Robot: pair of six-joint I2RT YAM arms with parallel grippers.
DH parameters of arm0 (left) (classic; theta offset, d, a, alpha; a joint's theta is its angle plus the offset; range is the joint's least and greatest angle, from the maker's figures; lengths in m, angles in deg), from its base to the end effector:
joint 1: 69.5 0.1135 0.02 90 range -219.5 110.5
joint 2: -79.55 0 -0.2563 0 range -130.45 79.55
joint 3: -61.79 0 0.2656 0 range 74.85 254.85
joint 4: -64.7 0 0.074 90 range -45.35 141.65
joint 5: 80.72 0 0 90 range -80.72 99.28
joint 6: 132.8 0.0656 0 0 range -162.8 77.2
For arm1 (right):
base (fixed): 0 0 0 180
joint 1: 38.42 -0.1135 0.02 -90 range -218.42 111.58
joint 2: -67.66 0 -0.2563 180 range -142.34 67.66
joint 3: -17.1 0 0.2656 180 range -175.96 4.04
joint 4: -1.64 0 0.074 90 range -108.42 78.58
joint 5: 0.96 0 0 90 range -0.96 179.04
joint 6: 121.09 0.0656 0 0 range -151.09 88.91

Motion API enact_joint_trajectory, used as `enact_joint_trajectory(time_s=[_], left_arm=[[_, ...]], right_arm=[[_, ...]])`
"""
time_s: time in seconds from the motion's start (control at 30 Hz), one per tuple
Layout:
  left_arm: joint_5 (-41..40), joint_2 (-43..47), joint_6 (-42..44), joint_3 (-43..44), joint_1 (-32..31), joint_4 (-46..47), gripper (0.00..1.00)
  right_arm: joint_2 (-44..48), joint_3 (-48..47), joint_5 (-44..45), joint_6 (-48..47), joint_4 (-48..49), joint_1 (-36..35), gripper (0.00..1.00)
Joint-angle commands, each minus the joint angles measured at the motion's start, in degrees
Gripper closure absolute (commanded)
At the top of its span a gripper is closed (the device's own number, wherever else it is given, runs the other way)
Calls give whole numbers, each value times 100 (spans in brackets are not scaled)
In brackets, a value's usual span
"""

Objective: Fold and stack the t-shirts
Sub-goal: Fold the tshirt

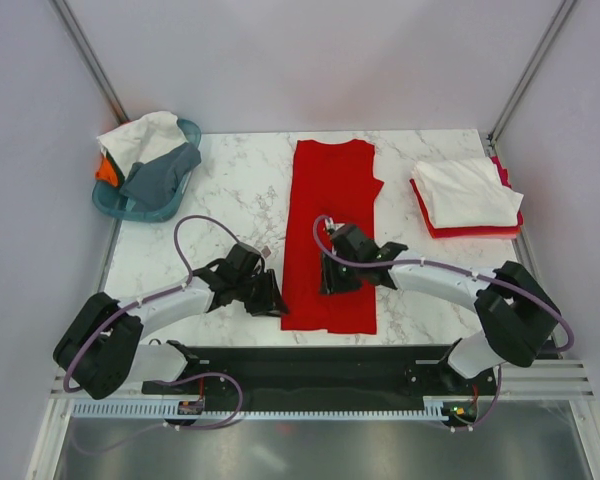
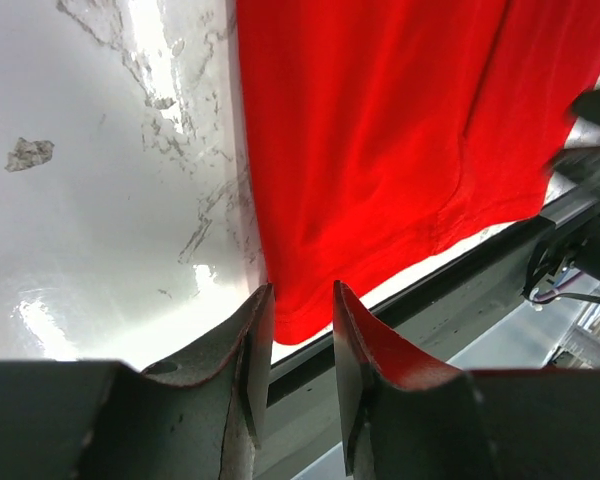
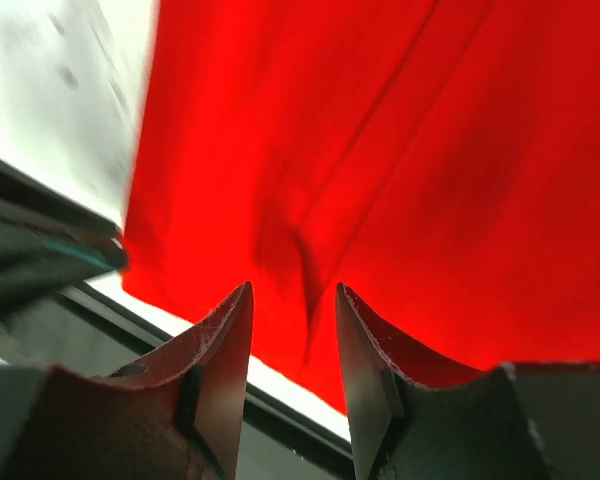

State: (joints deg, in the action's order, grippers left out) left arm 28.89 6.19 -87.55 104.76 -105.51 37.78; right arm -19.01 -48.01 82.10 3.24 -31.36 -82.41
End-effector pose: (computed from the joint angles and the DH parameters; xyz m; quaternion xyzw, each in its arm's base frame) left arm 0.1885 -0.1642 0.1104 -0.0243 0.9465 -0.3041 0.1054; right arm 0.2339 0.2368 0.1584 -0.0984 0.9459 0.2366 0.1992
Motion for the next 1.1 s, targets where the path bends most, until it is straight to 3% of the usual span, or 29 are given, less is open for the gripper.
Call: enact_joint_trajectory(time_s=[0.0,0.2,0.47,1.07], left_arm=[[51,156,283,-56,15,-90,62],[104,129,388,-73,32,-99,63],[139,147,432,-126,24,-81,66],[174,-55,467,-152,24,95,69]], right_arm=[[256,387,605,529,166,-521,54],[142,530,1027,891,254,-1207,54],[-78,582,1089,1313,386,-1709,62],[-86,354,2091,1419,-405,-2043,57]])
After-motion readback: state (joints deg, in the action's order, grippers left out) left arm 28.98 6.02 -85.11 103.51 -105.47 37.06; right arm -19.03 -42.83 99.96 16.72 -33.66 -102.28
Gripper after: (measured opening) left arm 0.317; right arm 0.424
